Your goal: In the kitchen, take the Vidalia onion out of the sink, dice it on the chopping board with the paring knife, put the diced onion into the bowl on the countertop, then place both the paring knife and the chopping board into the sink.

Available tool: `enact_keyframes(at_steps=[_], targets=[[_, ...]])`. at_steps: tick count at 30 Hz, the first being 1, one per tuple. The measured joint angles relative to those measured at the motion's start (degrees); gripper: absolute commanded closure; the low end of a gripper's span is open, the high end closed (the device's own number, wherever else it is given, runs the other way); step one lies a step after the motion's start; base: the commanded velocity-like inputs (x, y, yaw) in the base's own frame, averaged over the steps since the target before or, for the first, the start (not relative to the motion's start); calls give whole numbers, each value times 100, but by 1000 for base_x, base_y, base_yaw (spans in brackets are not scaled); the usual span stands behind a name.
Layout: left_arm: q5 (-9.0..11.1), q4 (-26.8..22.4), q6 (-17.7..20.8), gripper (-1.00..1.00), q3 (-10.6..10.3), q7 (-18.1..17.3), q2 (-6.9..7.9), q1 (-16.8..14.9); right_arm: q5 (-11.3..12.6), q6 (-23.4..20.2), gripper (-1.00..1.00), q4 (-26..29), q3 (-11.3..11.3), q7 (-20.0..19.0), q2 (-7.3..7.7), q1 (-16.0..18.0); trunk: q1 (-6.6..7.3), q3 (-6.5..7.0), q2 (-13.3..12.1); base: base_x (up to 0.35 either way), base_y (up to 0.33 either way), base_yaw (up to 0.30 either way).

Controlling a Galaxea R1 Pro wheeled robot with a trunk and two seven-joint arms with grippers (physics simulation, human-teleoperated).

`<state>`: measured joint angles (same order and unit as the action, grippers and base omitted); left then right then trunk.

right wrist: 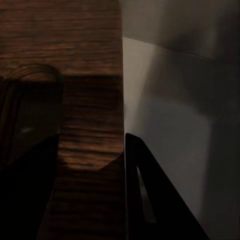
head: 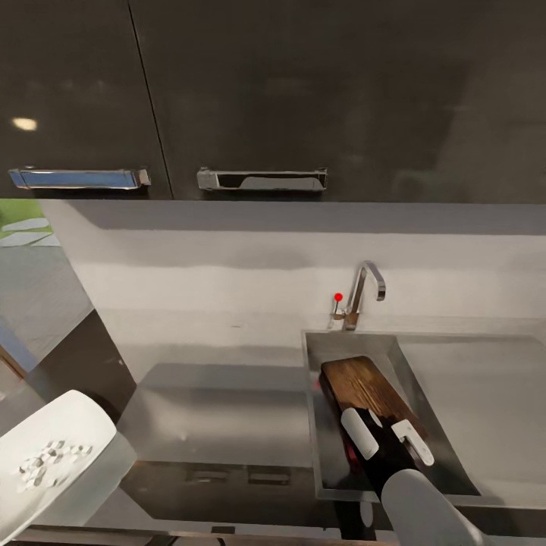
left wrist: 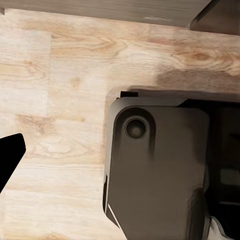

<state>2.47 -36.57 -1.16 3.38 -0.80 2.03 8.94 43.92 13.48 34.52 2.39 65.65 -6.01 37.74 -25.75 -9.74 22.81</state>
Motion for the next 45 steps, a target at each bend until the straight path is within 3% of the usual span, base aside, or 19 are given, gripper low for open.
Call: enact_keyframes(at_steps=[1,2,14,16,18,23,27,30,31,33,36,45], targets=[[0,-4,0,-100,0,0,0,0,0,0,100,0,0,0,0,0,0,0,0,0,0,0],[0,-4,0,-100,0,0,0,0,0,0,-100,0,0,-1,0,0,0,0,0,0,0,0],[0,0,0,-100,0,0,0,0,-1,111,-100,122,11,13,-6,0,0,0,0,0,0,0],[0,0,0,-100,0,0,0,0,-4,140,-100,387,32,36,-8,1,0,0,1,0,0,0],[0,1,0,-100,0,0,0,0,-68,43,-100,1110,106,131,-8,1,0,1,1,0,0,0],[0,1,0,-100,0,0,0,0,-728,-1307,-100,2731,516,515,-45,-1,0,1,1,0,0,0],[0,1,0,-100,0,0,1,0,-831,-1874,-100,3360,893,526,-23,-8,0,0,0,-1,0,0],[0,1,0,-100,0,0,1,0,-856,-2063,-100,3540,1585,503,33,-15,-1,0,0,-68,0,0],[0,1,0,-100,-1,0,1,0,-852,-2080,-100,3567,1811,486,126,-17,-2,0,0,-120,0,0],[0,0,0,-100,-1,0,0,0,-834,-2091,-100,3604,2000,316,276,-19,-2,1,0,-178,0,0],[0,1,0,-100,-1,0,0,0,-821,-2111,-100,3660,2077,66,351,-19,-3,1,0,-208,16,0],[0,0,0,-100,0,0,0,0,-817,-2122,-100,3689,2099,-12,372,-19,-3,1,-1,-238,84,0]])
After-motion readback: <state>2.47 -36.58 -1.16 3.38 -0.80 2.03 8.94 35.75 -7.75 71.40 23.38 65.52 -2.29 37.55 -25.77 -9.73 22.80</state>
